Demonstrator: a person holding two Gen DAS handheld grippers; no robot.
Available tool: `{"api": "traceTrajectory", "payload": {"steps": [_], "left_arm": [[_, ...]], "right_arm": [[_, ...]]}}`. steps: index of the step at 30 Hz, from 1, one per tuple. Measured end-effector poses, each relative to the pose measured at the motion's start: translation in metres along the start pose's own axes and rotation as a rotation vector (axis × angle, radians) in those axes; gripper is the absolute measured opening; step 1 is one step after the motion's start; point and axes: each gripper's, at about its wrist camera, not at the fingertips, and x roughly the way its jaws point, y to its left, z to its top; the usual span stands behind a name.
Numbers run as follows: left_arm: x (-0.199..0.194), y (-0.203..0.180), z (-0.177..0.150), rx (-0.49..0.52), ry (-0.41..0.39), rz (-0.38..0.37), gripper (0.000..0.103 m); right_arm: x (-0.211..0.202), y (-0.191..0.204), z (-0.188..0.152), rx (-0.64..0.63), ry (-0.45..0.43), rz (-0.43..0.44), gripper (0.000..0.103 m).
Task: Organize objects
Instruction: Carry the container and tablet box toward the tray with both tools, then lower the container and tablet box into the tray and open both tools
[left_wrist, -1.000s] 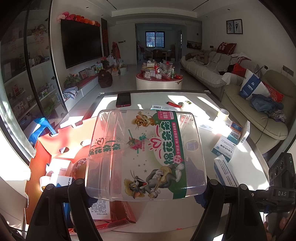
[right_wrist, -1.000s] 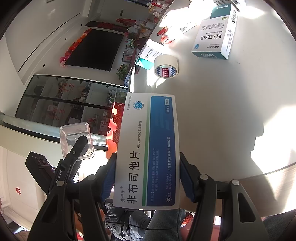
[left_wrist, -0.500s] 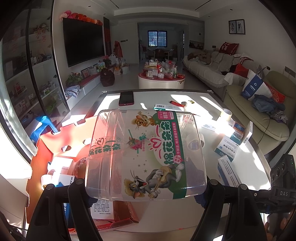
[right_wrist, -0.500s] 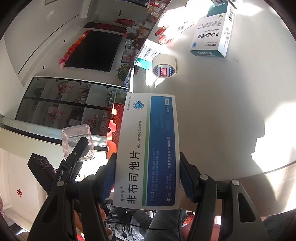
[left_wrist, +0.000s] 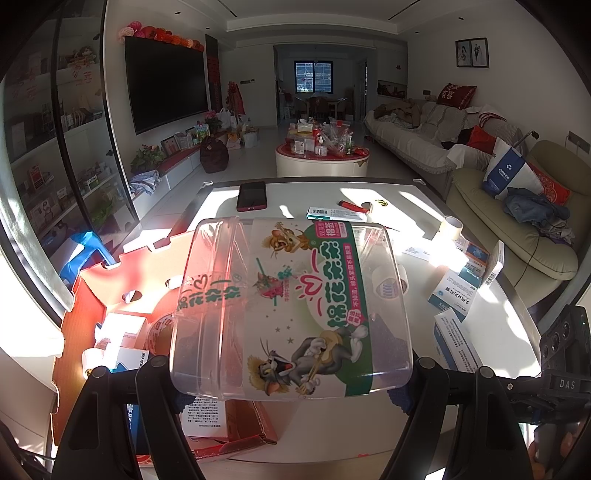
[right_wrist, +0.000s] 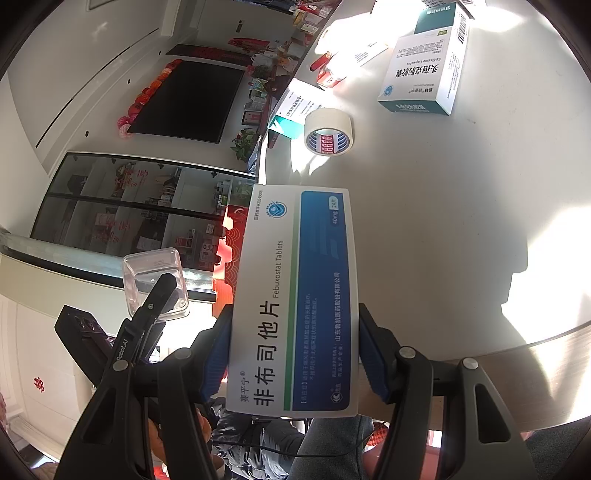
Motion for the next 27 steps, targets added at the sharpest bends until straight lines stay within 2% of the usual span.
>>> {"api": "traceTrajectory", "payload": {"steps": [18,23,27], "left_arm": [[0.002,0.006,0.002,-0.011,-0.002,0.012,0.083],[-0.001,0.023,0.001,-0.037,-0.015,0.056,0.083],[-0.005,0.053,-0.001,-0.066,-0.029,0.138,0.083]], "right_arm": [[0.002,0.0,0.0,0.005,0.004,0.006,0.062],[0.012,0.012,0.001,-0.008,0.02,0.027,0.062],[0.033,0.035,0.001,-0.048,0.056,0.069,0.062]]}}
